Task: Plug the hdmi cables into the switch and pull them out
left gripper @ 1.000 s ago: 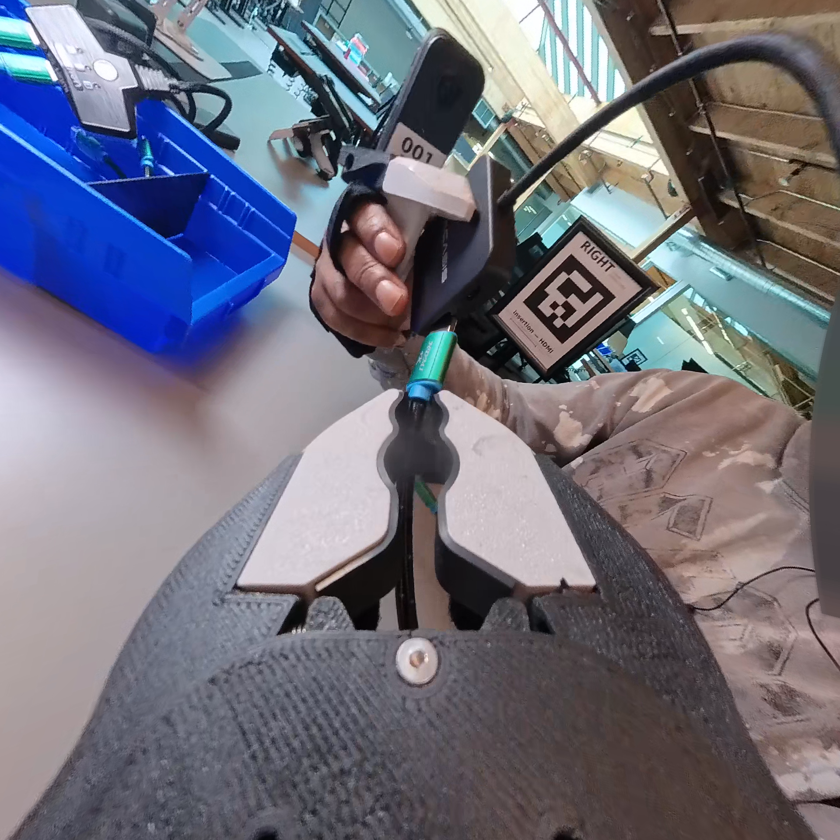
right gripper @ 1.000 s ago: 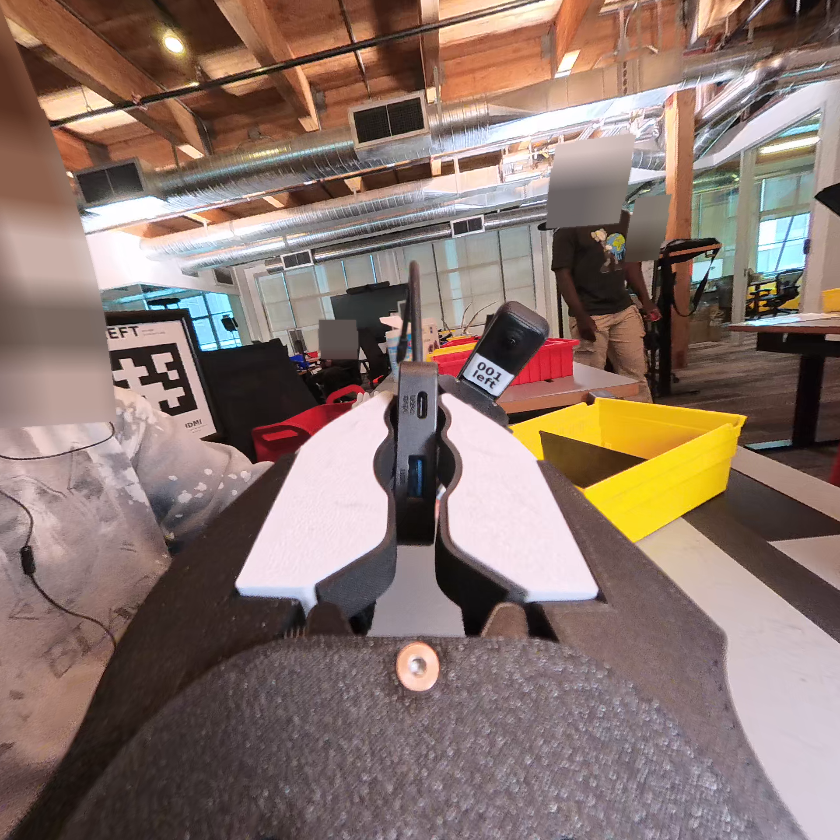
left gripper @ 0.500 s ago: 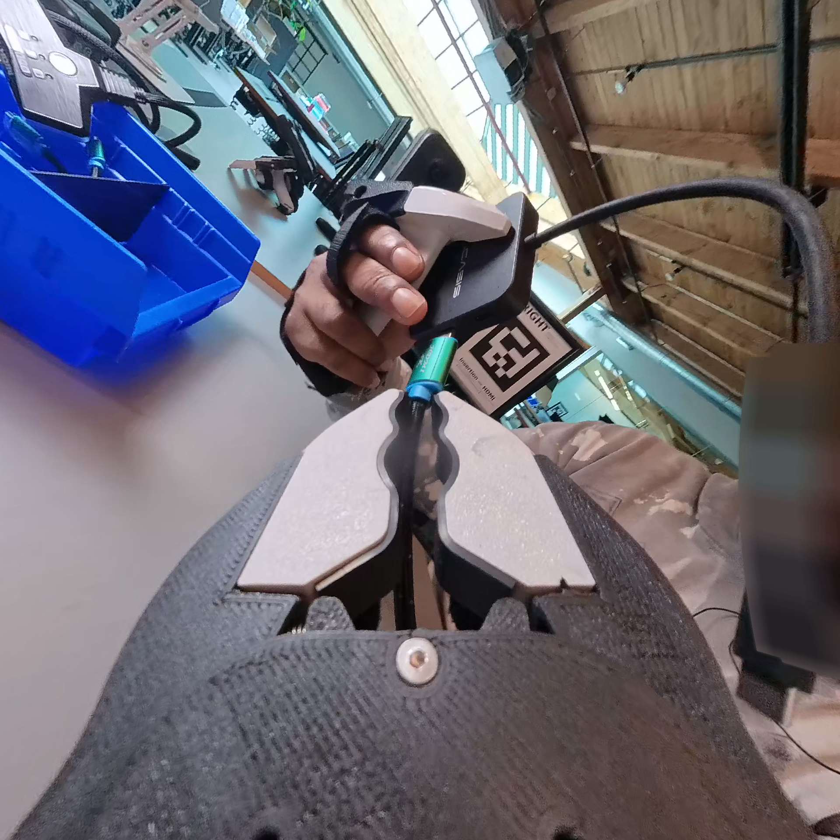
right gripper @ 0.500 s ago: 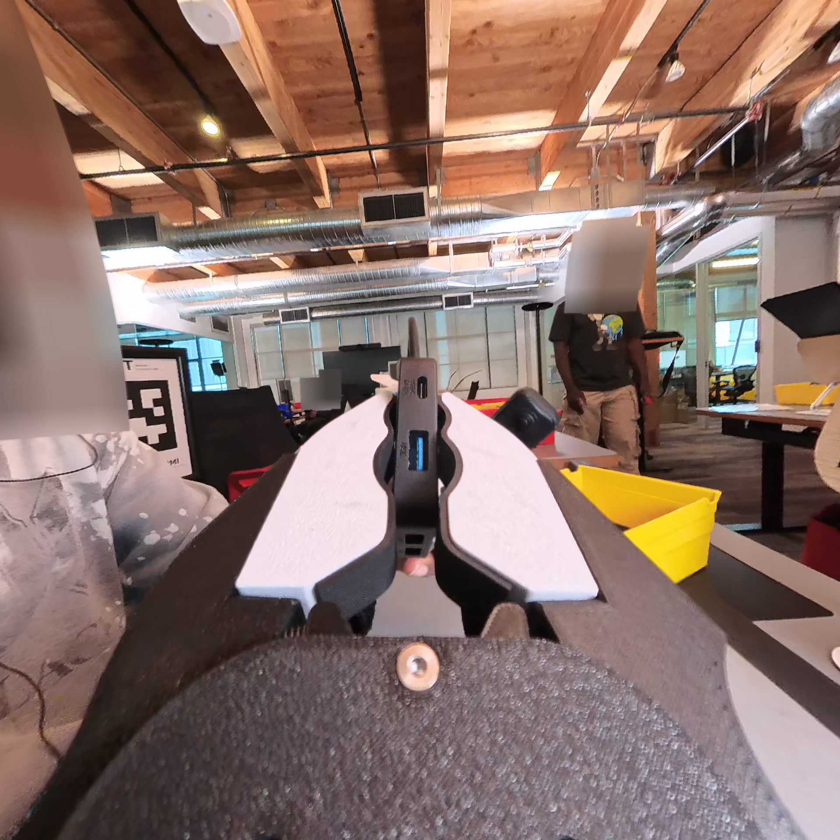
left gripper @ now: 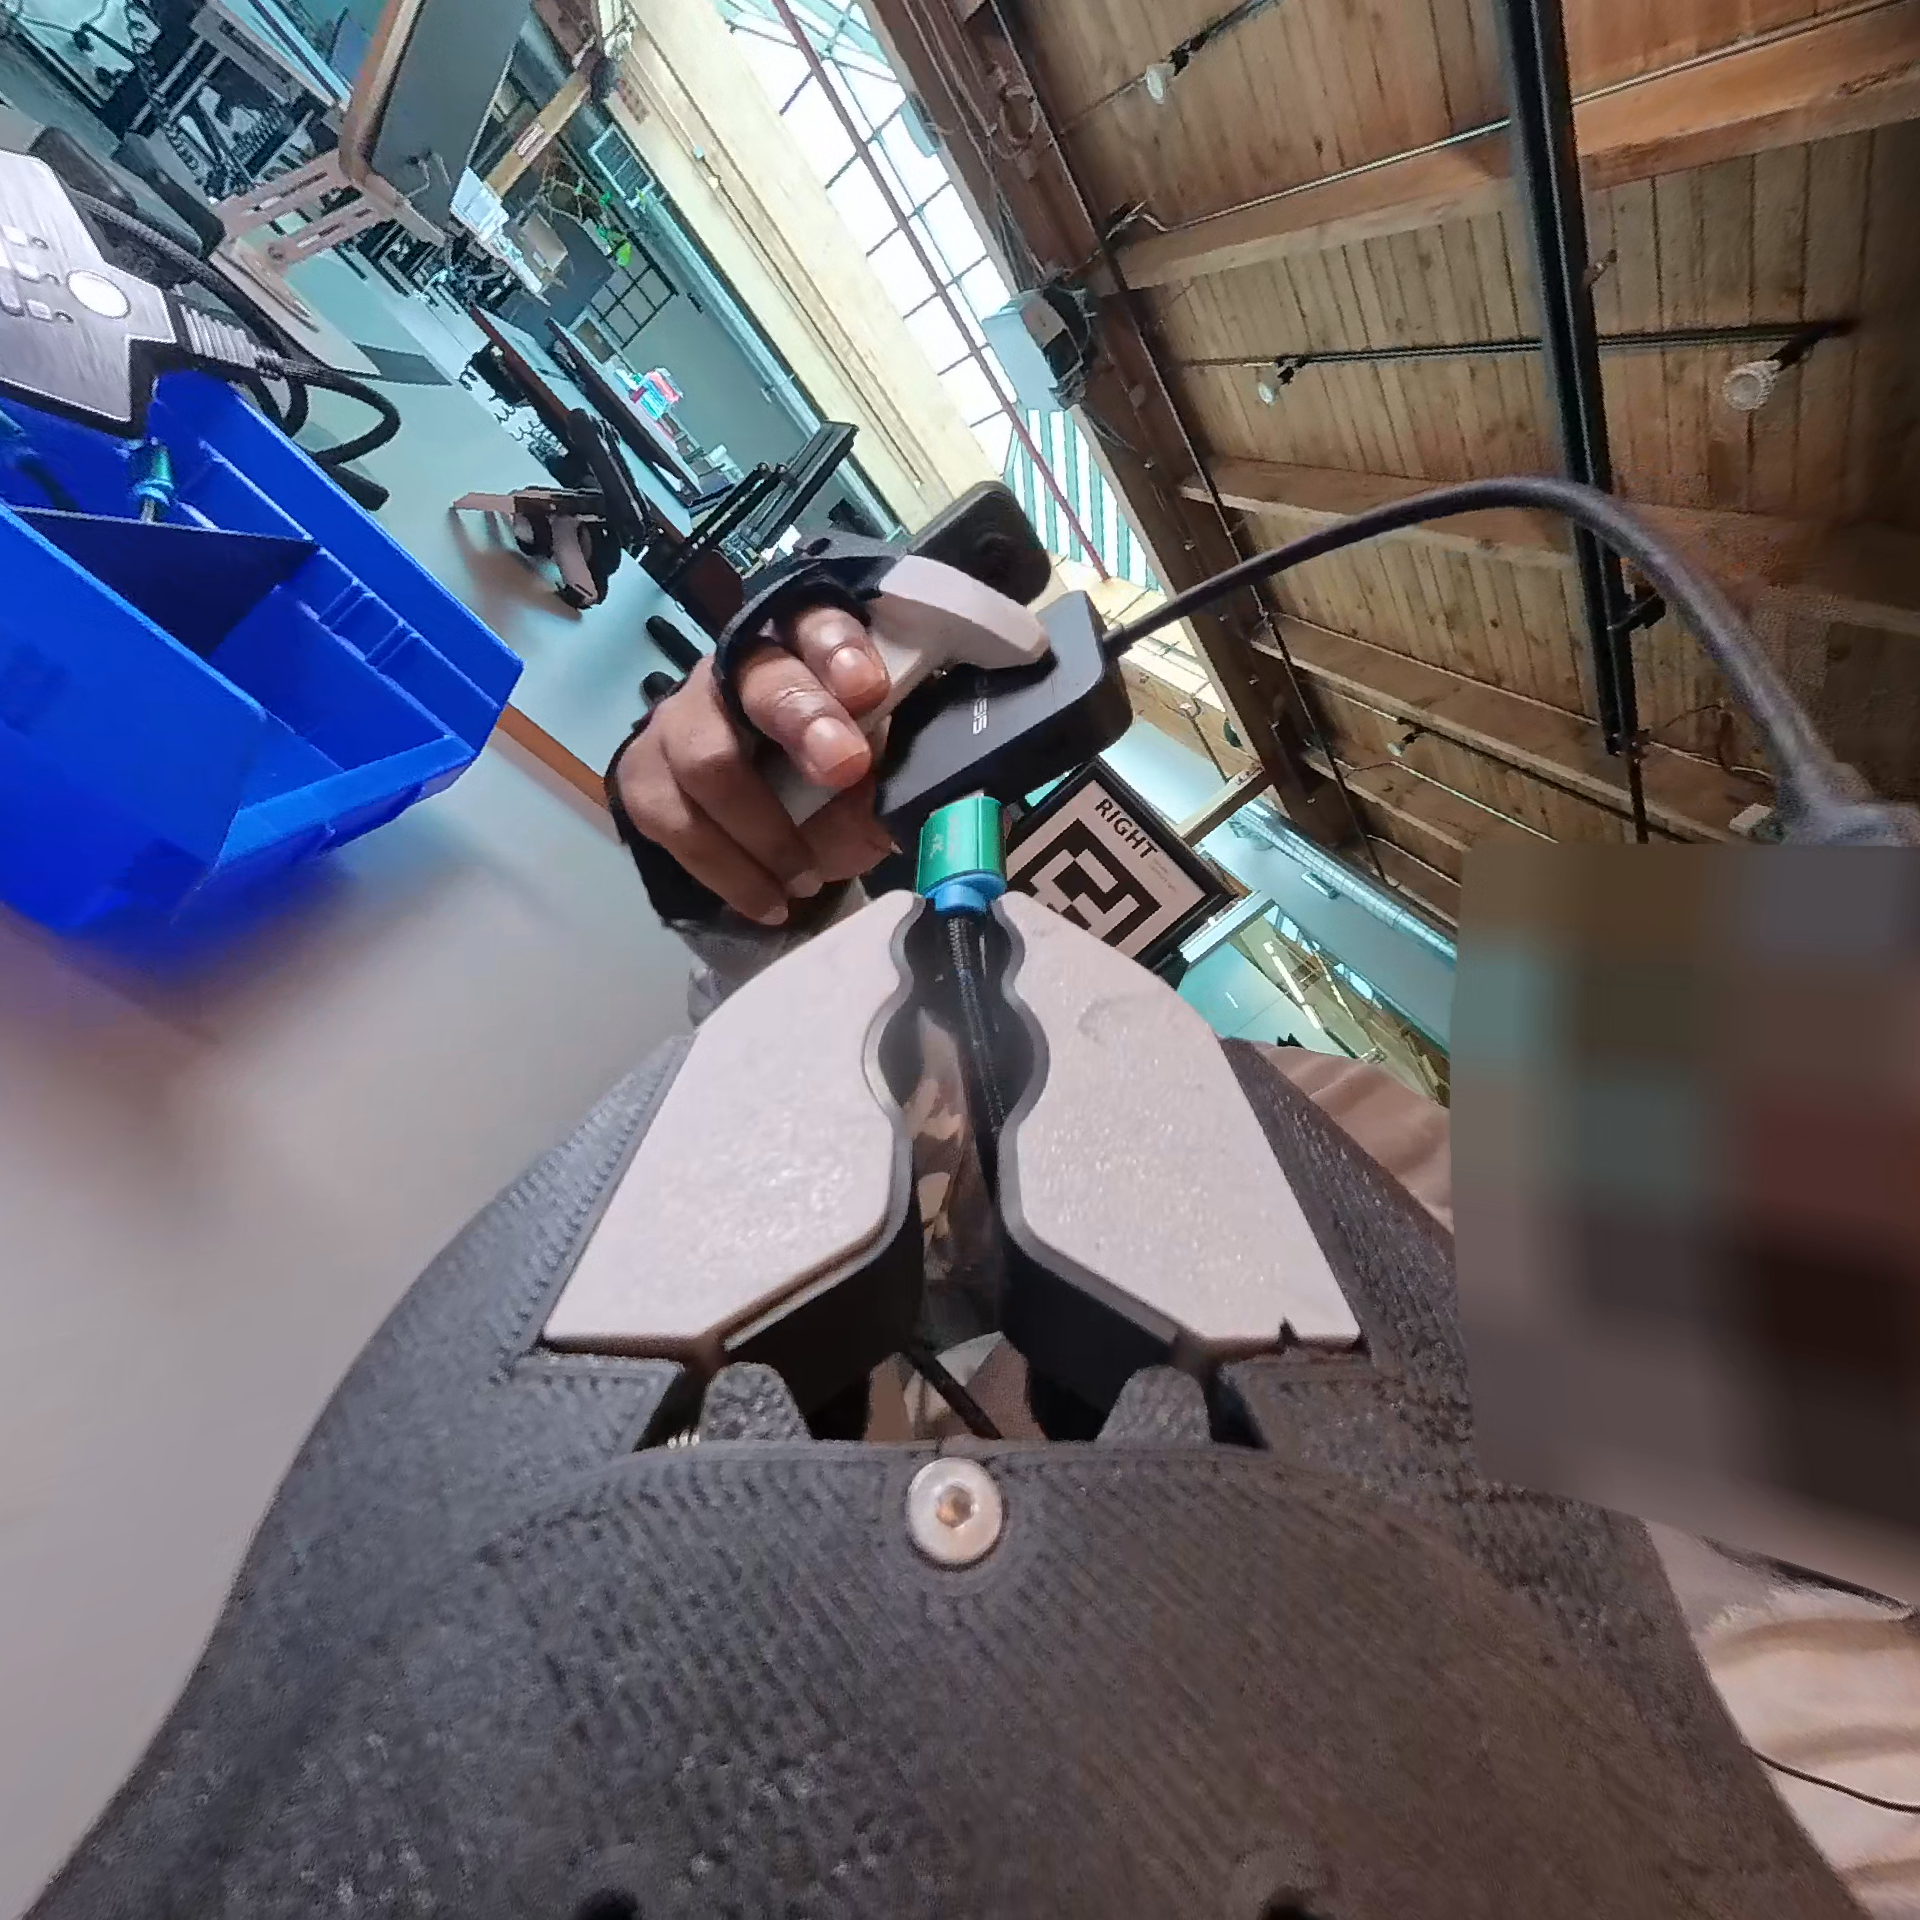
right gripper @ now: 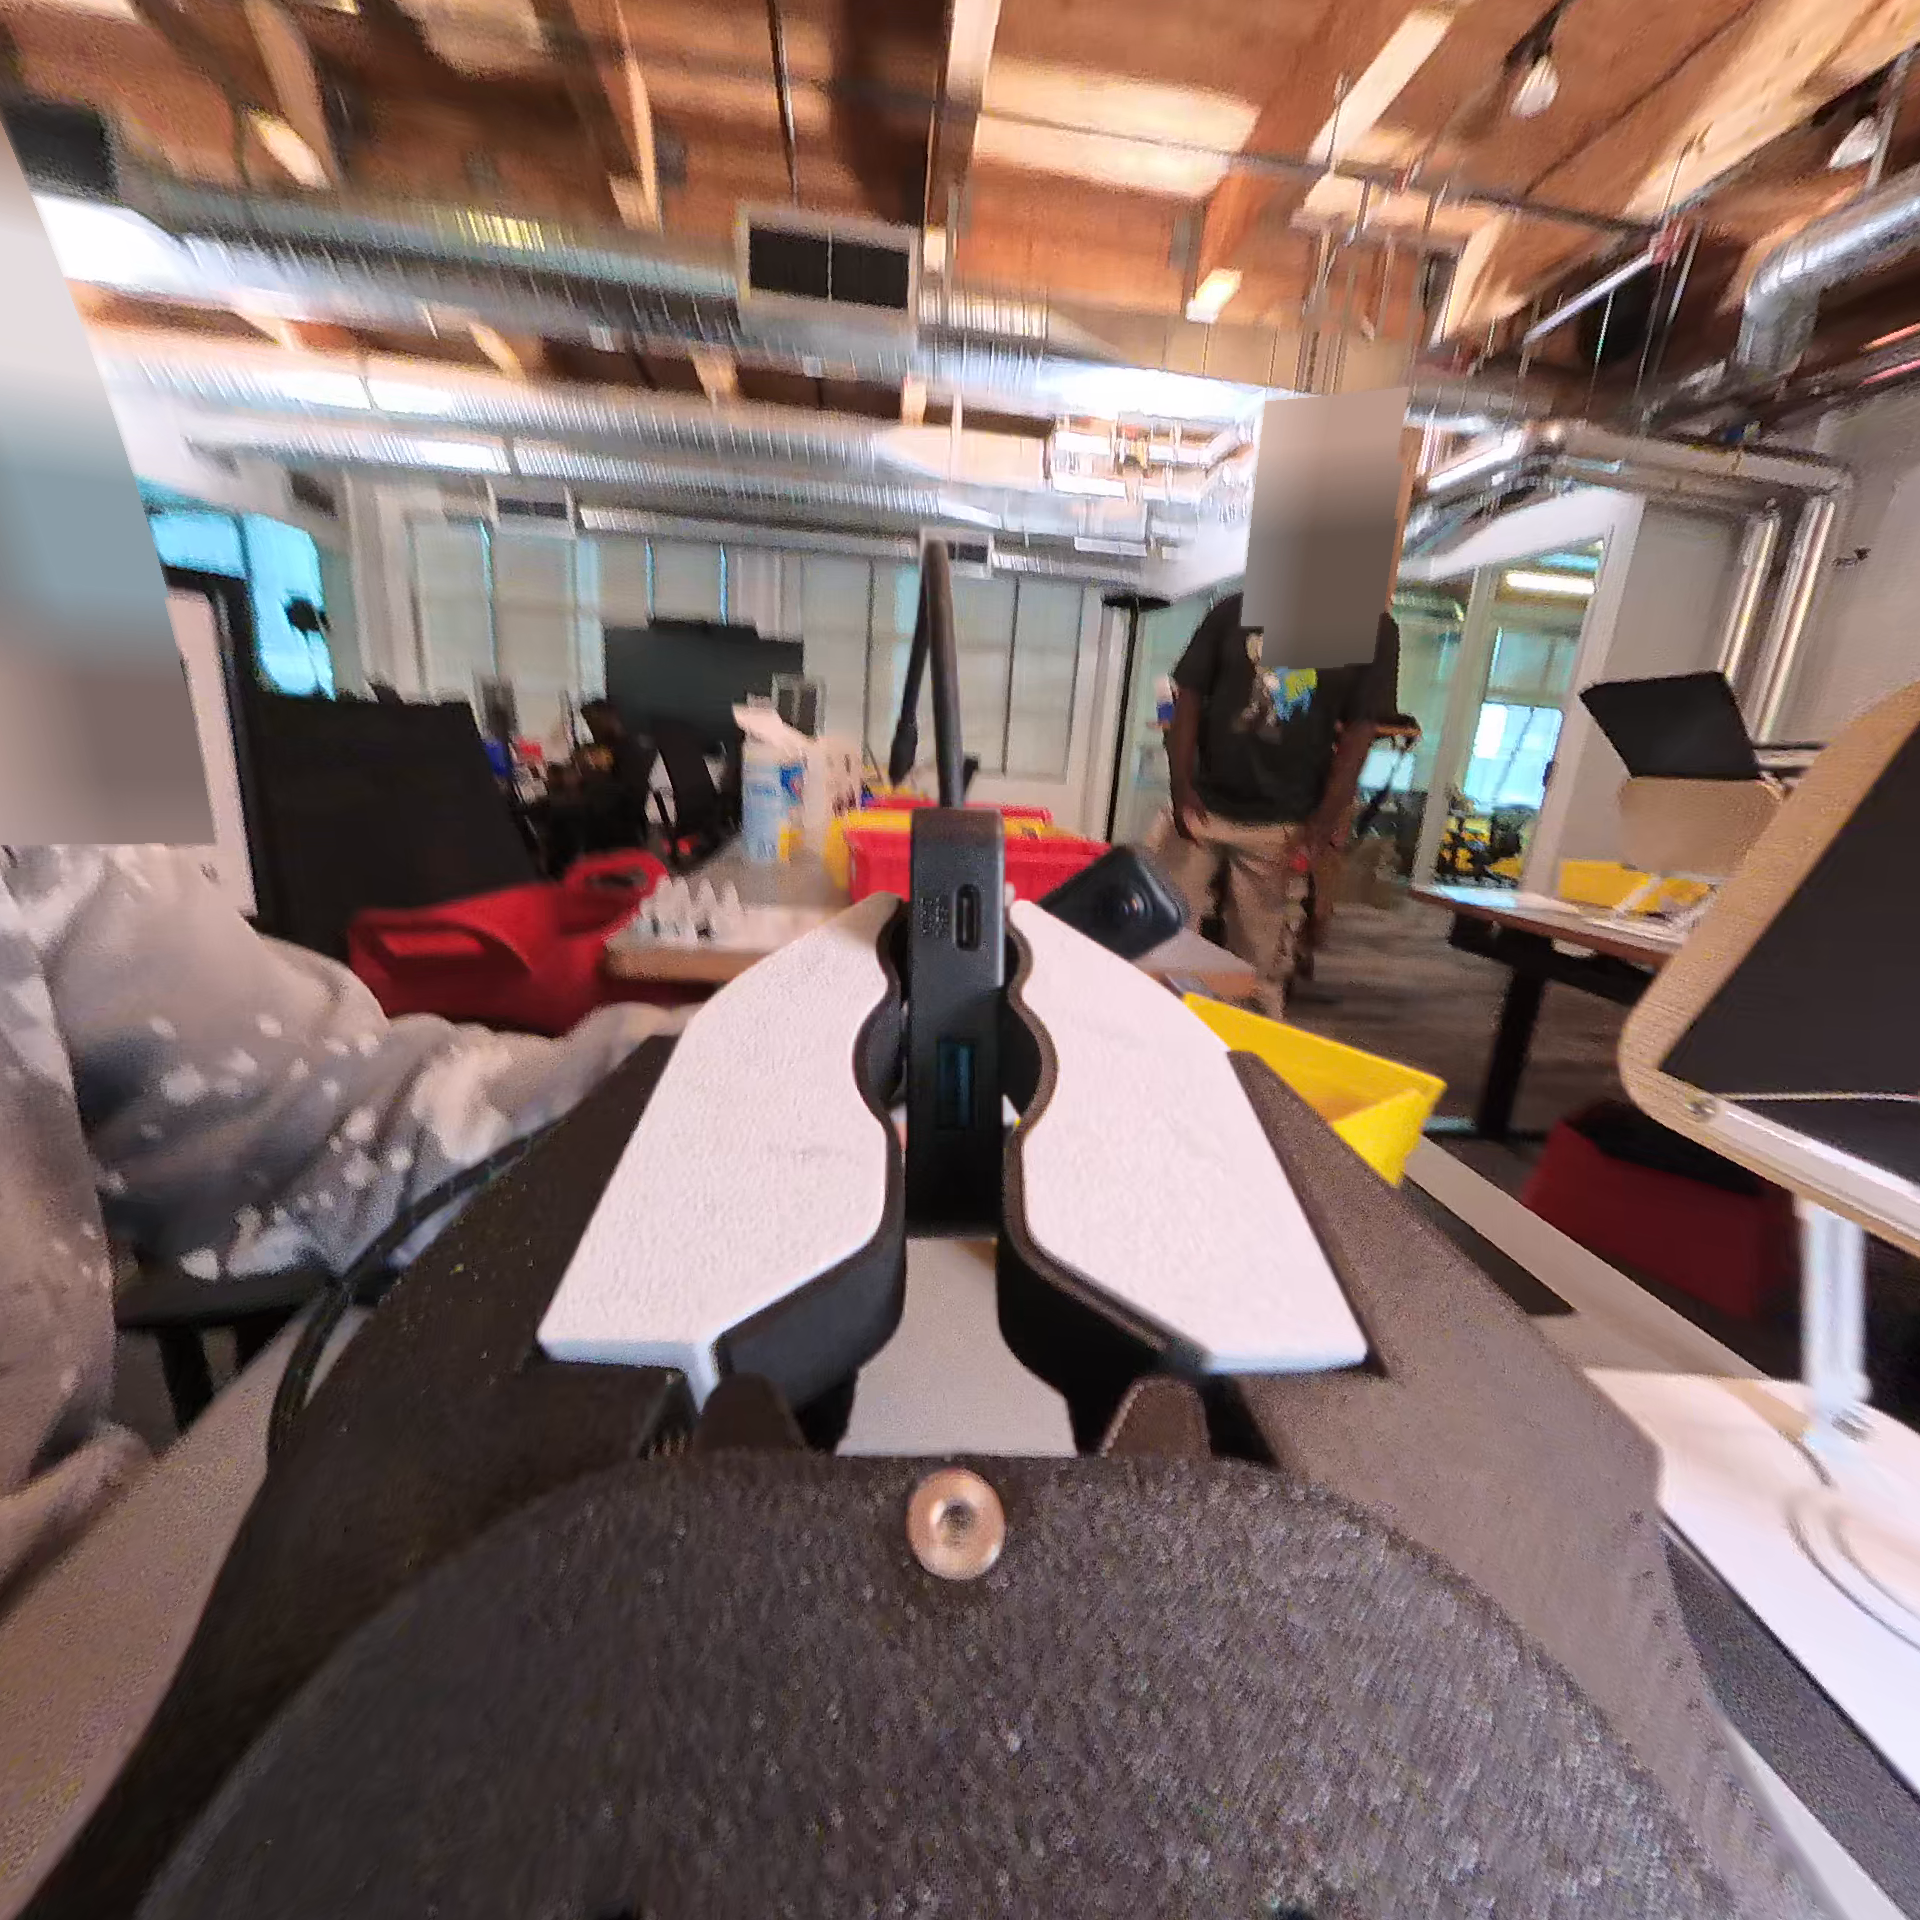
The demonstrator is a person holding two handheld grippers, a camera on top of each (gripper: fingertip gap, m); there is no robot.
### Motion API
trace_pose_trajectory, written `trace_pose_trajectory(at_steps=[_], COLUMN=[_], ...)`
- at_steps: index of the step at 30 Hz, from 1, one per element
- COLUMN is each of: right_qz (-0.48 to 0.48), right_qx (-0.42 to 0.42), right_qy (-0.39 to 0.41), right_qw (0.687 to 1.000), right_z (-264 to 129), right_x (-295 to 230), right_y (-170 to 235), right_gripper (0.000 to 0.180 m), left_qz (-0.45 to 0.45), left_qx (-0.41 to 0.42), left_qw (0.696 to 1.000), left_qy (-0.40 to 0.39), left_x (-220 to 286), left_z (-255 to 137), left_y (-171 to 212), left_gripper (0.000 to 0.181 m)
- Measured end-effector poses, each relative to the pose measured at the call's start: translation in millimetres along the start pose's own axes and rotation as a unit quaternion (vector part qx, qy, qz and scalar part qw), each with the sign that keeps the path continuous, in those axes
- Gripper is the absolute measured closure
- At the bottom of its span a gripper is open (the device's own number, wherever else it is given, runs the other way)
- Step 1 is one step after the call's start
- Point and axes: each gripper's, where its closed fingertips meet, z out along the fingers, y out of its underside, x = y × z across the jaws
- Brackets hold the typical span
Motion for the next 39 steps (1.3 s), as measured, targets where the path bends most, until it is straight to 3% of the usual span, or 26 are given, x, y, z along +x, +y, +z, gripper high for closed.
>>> trace_pose_trajectory(at_steps=[5, 12, 19, 22, 23, 29, 32, 39], right_qz=[-0.026, 0.030, -0.056, -0.050, -0.041, 0.007, 0.031, 0.057], right_qx=[-0.080, -0.040, -0.105, -0.152, -0.134, -0.090, -0.063, -0.068], right_qy=[-0.017, -0.084, -0.045, -0.087, -0.091, -0.108, -0.102, -0.087], right_qw=[0.996, 0.995, 0.992, 0.983, 0.986, 0.990, 0.992, 0.992], right_z=[4.9, 9.9, 6.7, 16.7, 20.2, 27.3, 20.8, 17.6], right_x=[-11.0, -28.0, -25.8, -41.3, -42.4, -42.4, -35.1, -26.6], right_y=[16.2, 10.8, 14.5, 36.4, 35.5, 35.2, 27.0, 26.2], right_gripper=[0.165, 0.165, 0.165, 0.163, 0.165, 0.165, 0.165, 0.165], left_qz=[0.005, 0.020, 0.012, 0.015, 0.028, 0.143, 0.199, 0.298], left_qx=[-0.008, -0.032, -0.028, -0.029, -0.026, -0.037, -0.042, -0.124], left_qw=[1.000, 0.999, 1.000, 0.998, 0.998, 0.988, 0.976, 0.933], left_qy=[0.006, 0.029, 0.008, 0.044, 0.059, -0.038, -0.074, -0.159], left_x=[6.3, 20.2, 13.4, 25.9, 32.7, 33.2, 35.7, 30.6], left_z=[0.8, 7.1, 12.8, 28.7, 27.9, 15.7, 4.7, -5.0], left_y=[1.9, 9.3, 11.5, 15.5, 14.9, 7.9, 2.9, 18.3], left_gripper=[0.171, 0.171, 0.172, 0.180, 0.180, 0.180, 0.160, 0.151])
